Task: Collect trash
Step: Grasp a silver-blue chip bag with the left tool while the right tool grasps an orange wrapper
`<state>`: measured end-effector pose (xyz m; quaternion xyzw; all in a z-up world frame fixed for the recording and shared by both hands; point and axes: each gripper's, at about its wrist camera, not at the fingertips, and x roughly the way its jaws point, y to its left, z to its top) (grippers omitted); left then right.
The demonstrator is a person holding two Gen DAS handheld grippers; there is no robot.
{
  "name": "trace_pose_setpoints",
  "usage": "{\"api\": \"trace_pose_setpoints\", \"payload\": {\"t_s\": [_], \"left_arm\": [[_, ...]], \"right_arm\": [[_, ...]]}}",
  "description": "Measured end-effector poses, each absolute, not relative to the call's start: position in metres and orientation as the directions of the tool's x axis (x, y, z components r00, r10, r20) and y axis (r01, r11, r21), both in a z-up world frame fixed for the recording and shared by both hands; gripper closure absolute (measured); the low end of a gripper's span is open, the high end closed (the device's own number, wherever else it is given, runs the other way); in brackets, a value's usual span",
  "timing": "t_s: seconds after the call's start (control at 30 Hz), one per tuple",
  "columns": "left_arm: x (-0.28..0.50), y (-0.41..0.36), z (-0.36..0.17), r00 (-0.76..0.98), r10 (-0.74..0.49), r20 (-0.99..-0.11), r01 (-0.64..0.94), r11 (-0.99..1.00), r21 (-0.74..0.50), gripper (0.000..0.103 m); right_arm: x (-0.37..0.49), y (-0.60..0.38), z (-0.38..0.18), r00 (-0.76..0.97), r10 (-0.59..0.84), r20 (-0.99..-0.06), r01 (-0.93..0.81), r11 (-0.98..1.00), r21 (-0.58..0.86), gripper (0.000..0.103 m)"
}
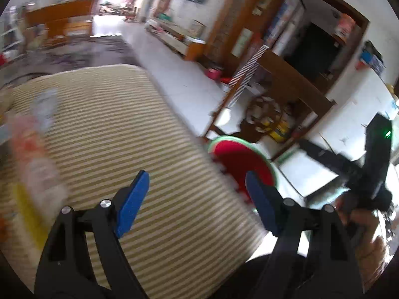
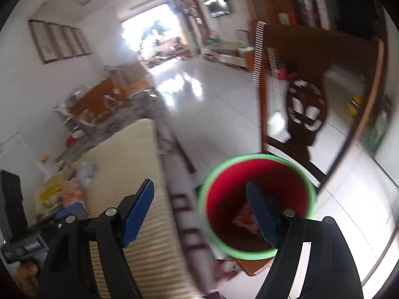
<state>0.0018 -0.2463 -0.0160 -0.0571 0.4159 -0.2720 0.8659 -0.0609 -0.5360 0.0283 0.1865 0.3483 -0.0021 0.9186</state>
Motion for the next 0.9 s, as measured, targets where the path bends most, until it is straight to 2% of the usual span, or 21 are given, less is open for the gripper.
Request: {"api": "trace_pose_setpoints", "payload": {"t_s": [0.13,0.23,0.43,0.5,0.7,0.77,0.83,0.87,0.9], "left_arm": [[-0.021,-0.17,-0.003,0.606,-0.384,-0.696,0.289,0.922,-0.257,0.026],[-0.041,-0.1,0.004,0.674,-0.248,-0.696,0.12,0.966,-0.228,0.026],[-0.068,0.021,0.012,0.69,0.02,-0.723,-0.19,0.97,-0.154,0.026],[-0.064,0.053,0.004,0.648,0.071,-0.759,-0.28,0.948,-0.15,0.026],[-0.056,0.096,-0.04,0.567,0.05,-0.822,-0.398,0.891,-0.22,0.029],[-0.054,0.098,-0.058,0.549,0.019,-0.836,-0.411,0.877,-0.25,0.038],[-0.052,0.098,-0.072,0.543,-0.029,-0.839,-0.402,0.868,-0.29,0.052],[-0.051,0.097,-0.077,0.549,-0.052,-0.834,-0.391,0.866,-0.311,0.053],[-0.052,0.095,-0.078,0.553,-0.058,-0.831,-0.385,0.867,-0.316,0.059]], "right_arm": [[-0.059,-0.485,0.046,0.753,0.257,-0.605,0.002,0.92,0.392,0.029],[-0.056,-0.448,0.047,0.729,0.322,-0.605,-0.073,0.914,0.398,0.029],[-0.05,-0.396,0.034,0.658,0.37,-0.656,-0.134,0.915,0.382,0.029],[-0.052,-0.384,0.031,0.652,0.361,-0.667,-0.144,0.922,0.359,0.029],[-0.06,-0.359,0.024,0.625,0.371,-0.686,-0.181,0.925,0.335,0.029],[-0.061,-0.347,0.02,0.615,0.369,-0.697,-0.195,0.928,0.318,0.029],[-0.061,-0.333,0.018,0.599,0.384,-0.703,-0.222,0.923,0.315,0.029],[-0.06,-0.324,0.016,0.587,0.395,-0.707,-0.238,0.919,0.315,0.029],[-0.06,-0.315,0.016,0.578,0.404,-0.709,-0.251,0.915,0.316,0.029]]}}
